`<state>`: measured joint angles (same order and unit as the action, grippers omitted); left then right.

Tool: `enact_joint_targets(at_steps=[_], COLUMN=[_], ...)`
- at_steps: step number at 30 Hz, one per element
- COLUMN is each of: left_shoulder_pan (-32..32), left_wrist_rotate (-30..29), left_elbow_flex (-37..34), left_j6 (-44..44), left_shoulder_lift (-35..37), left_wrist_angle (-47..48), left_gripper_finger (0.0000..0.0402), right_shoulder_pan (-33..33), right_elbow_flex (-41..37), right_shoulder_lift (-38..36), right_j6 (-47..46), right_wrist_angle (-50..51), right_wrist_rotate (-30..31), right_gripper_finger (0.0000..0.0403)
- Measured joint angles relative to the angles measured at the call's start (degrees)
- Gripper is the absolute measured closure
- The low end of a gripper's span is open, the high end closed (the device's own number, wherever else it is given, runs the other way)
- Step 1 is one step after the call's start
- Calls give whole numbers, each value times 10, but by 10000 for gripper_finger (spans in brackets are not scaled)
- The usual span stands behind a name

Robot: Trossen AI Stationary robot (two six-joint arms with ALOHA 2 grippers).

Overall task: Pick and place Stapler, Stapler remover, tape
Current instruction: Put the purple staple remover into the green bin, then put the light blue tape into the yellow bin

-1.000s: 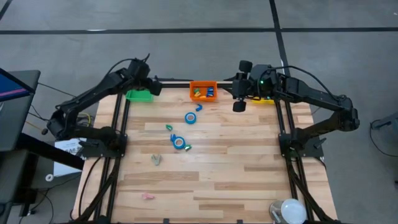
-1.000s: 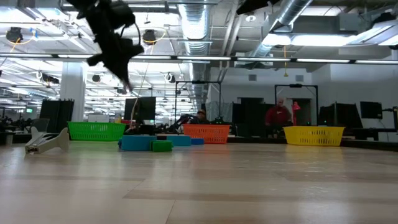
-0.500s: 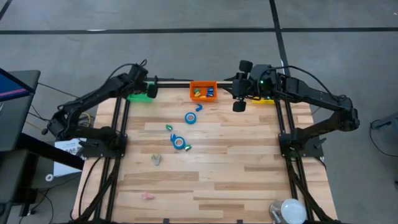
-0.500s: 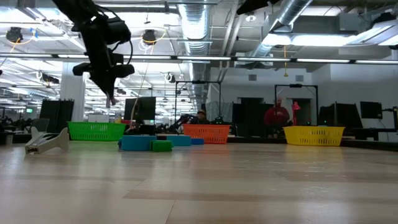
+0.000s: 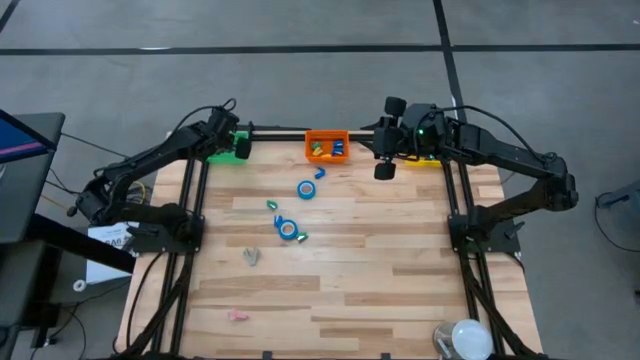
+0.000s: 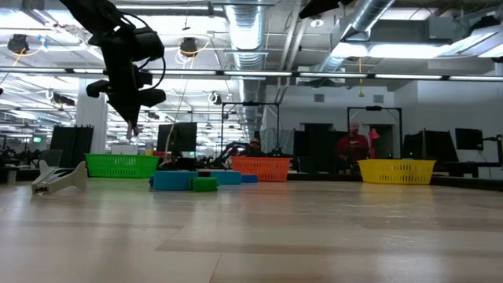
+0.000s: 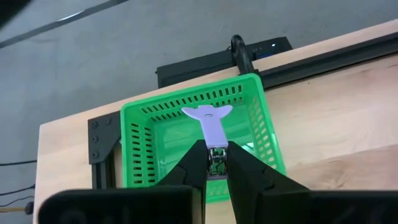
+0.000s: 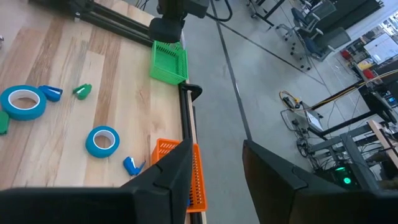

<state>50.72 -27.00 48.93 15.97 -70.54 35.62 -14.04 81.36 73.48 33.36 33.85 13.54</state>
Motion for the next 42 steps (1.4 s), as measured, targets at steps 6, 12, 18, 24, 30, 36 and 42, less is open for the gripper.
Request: enact_joint_targets(at_steps=[6, 12, 18, 24, 30, 36, 42], left_shoulder_pan=[0, 0, 0, 0, 0, -2, -2], left_wrist_rotate=[0, -15, -19, -1, 34, 60, 125], left_elbow_flex=[0, 0, 0, 0, 0, 0, 0], left_j6=[8, 8, 8, 8, 9, 9, 9], left_shoulder_lift=[0, 0, 0, 0, 0, 26, 84], left_wrist_angle=[-2, -3, -7, -8, -11, -16, -36], left_gripper_finger=[366, 332, 280, 250, 249, 254, 254], right_shoulder_pan=[0, 0, 0, 0, 0, 0, 0], right_elbow_flex=[0, 0, 0, 0, 0, 0, 0], right_shoulder_lift=[0, 0, 0, 0, 0, 0, 0], right_j6=[0, 0, 0, 0, 0, 0, 0], right_wrist_angle=[0, 0, 0, 0, 0, 0, 0], right_wrist_rotate=[0, 0, 0, 0, 0, 0, 0], right_gripper_finger=[269, 270, 268, 270, 270, 269, 270])
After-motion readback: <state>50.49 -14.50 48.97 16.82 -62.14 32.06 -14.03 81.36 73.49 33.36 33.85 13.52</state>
